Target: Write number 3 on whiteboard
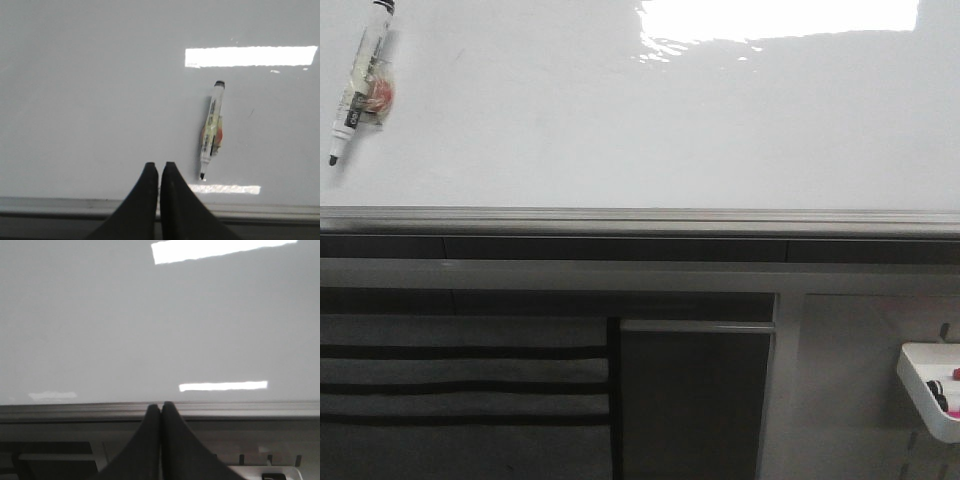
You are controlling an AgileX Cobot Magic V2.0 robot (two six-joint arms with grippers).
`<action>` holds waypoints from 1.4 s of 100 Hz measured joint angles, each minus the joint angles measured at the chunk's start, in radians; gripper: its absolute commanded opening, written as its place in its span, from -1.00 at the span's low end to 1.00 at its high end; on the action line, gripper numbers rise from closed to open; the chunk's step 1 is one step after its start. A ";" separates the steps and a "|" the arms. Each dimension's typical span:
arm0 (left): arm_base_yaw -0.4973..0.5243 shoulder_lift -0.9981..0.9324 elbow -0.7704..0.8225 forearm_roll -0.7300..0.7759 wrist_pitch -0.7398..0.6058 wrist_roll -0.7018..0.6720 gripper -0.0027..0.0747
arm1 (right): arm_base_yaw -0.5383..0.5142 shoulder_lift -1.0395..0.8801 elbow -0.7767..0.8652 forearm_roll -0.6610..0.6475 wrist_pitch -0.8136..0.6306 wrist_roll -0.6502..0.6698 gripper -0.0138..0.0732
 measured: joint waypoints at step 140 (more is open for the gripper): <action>0.000 0.195 -0.400 0.037 0.352 0.009 0.16 | 0.000 0.227 -0.395 0.008 0.315 -0.008 0.19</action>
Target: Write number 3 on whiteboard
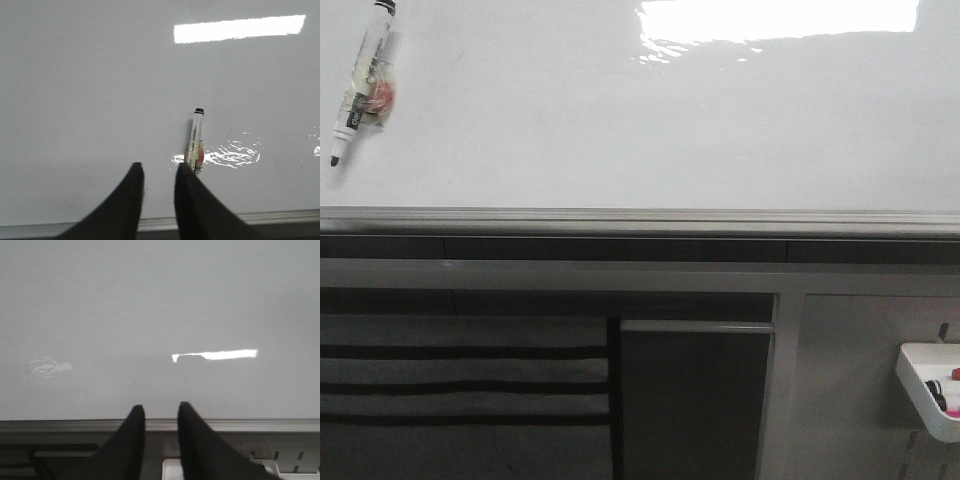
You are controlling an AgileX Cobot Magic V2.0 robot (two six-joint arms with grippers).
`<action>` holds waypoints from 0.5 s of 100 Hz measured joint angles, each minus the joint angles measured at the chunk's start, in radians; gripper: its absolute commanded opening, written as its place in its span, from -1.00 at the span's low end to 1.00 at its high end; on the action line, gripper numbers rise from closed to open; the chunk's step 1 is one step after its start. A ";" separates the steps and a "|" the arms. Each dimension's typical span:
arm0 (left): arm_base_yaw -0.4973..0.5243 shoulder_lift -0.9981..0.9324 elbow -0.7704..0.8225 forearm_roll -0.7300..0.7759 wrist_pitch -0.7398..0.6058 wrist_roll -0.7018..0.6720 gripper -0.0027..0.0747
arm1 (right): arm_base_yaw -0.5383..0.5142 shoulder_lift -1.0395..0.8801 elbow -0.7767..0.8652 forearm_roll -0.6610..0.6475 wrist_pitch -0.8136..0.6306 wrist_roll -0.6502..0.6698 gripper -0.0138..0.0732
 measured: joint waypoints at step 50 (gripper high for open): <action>0.000 0.000 0.000 -0.004 0.010 0.000 0.70 | 0.000 0.000 0.000 0.002 0.008 0.000 0.61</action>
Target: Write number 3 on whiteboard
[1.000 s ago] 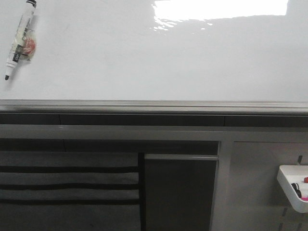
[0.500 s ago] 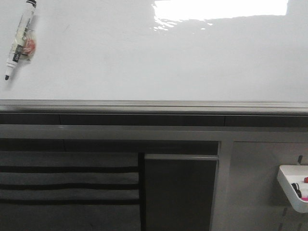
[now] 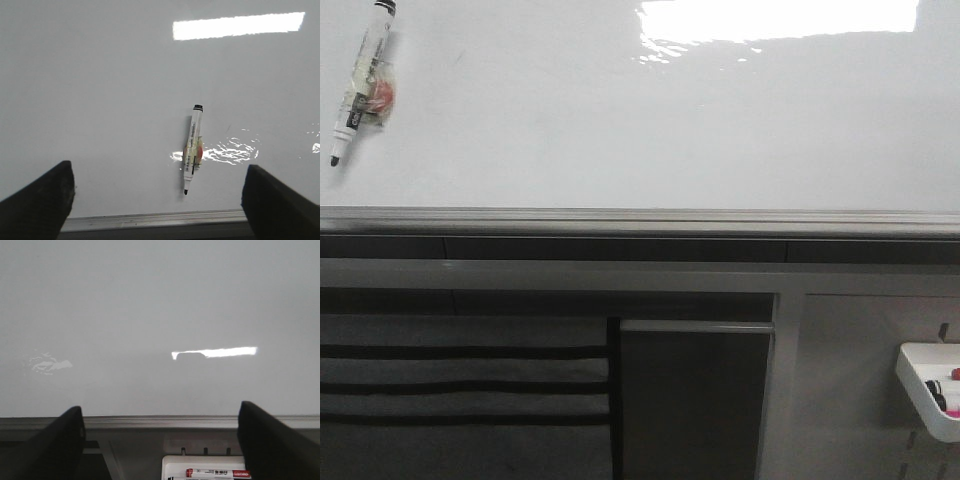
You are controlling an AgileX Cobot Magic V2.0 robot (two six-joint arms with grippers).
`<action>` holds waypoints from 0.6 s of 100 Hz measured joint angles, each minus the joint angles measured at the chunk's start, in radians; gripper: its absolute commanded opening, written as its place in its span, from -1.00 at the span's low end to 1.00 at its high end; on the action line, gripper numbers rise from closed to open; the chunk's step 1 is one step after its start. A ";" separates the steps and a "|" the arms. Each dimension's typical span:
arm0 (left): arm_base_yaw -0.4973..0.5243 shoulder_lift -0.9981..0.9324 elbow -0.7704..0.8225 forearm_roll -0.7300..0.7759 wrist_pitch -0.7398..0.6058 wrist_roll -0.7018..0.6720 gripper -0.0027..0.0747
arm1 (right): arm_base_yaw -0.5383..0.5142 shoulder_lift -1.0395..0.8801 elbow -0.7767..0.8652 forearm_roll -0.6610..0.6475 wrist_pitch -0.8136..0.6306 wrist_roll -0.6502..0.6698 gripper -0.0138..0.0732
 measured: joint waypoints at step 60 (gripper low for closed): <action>0.000 0.005 -0.002 -0.075 -0.030 0.007 0.70 | 0.000 0.000 0.000 0.007 -0.006 0.000 0.61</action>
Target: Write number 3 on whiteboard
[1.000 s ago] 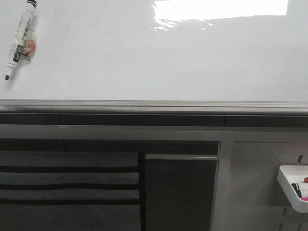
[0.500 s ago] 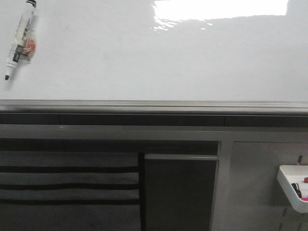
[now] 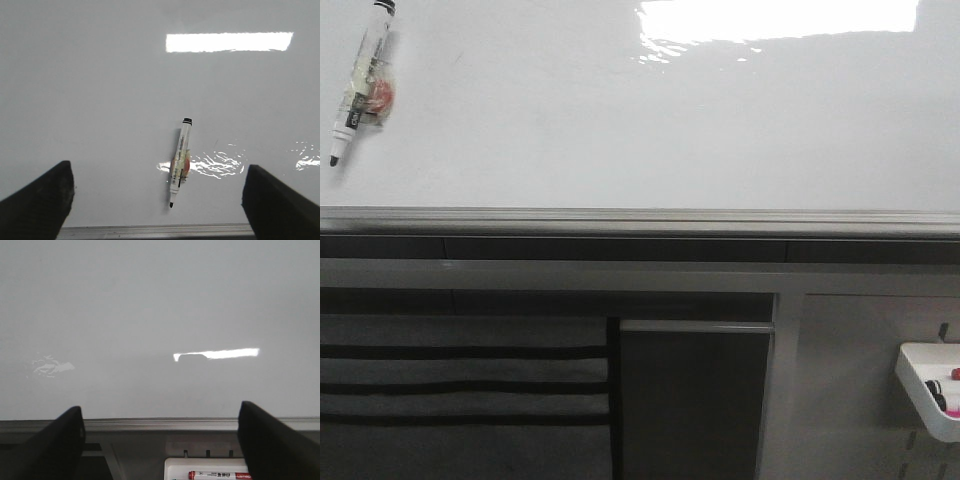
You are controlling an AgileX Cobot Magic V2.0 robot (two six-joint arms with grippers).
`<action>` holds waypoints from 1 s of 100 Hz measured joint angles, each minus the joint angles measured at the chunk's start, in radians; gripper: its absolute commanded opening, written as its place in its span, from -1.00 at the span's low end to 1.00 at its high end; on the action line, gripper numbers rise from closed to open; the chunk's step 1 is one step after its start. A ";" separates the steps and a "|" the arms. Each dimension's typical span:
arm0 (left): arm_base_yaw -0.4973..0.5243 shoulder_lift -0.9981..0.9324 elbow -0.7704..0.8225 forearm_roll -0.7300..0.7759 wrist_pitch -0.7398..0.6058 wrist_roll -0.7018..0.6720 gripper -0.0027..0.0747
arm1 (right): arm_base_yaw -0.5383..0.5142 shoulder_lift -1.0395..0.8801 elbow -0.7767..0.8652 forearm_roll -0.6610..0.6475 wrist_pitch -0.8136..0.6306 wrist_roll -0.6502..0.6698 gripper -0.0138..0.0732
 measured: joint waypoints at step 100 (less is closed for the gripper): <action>-0.133 0.936 -0.237 -0.046 -0.073 0.225 0.67 | 0.000 0.000 0.000 0.013 0.000 0.000 0.61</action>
